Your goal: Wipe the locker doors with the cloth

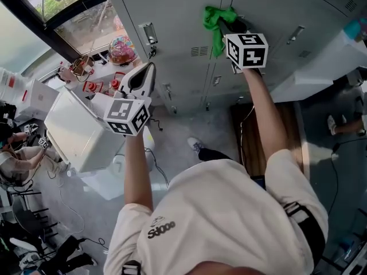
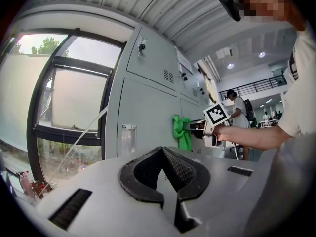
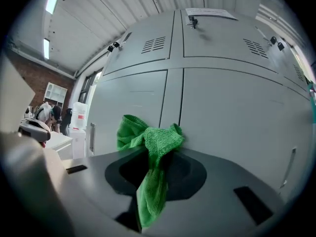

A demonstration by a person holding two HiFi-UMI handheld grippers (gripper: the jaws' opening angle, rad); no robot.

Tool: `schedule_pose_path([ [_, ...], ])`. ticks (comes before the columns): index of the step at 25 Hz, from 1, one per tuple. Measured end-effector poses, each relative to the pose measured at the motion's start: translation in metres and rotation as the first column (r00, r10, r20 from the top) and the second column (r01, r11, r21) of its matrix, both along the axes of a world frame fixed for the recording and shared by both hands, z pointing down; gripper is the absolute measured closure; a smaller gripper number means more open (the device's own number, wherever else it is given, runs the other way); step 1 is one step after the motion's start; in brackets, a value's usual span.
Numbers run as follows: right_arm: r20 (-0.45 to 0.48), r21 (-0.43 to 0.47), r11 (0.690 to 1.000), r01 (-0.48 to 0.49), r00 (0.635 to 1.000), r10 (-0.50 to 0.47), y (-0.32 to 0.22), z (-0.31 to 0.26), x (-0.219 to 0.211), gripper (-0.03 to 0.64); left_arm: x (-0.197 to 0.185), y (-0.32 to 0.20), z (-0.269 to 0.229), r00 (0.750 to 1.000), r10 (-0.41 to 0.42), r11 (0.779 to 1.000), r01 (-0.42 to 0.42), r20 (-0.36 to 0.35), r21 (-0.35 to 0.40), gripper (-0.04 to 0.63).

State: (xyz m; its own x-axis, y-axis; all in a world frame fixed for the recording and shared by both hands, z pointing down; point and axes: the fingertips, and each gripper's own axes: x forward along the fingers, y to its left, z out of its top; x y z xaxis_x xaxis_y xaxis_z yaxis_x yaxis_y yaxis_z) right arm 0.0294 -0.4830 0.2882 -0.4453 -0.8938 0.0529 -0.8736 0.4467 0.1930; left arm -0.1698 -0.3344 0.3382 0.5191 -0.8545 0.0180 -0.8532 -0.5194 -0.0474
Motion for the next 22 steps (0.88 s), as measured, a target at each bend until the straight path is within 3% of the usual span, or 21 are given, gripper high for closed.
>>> schedule_pose_path([
  [7,0.005,-0.019,0.998,0.061,0.998,-0.061,0.004,0.005,-0.032,0.557,-0.016,0.009,0.005,0.999,-0.034,0.999,0.034,-0.006,-0.007,0.580],
  [12,-0.022,-0.022,0.990,0.141,0.990,-0.141,0.010,0.009,-0.082,0.557,-0.039,0.014,0.008,0.993,-0.108,0.994,0.109,0.042,-0.013,0.580],
  [18,-0.087,-0.025,0.969,0.247,0.965,-0.248,0.019,0.018,-0.154,0.557,-0.066,0.025,0.008,0.983,-0.181,0.983,0.182,0.040,-0.013,0.580],
  [22,-0.109,-0.036,0.963,0.265,0.957,-0.268,0.024,0.027,-0.192,0.557,-0.080,0.032,0.010,0.972,-0.227,0.973,0.228,0.060,-0.018,0.581],
])
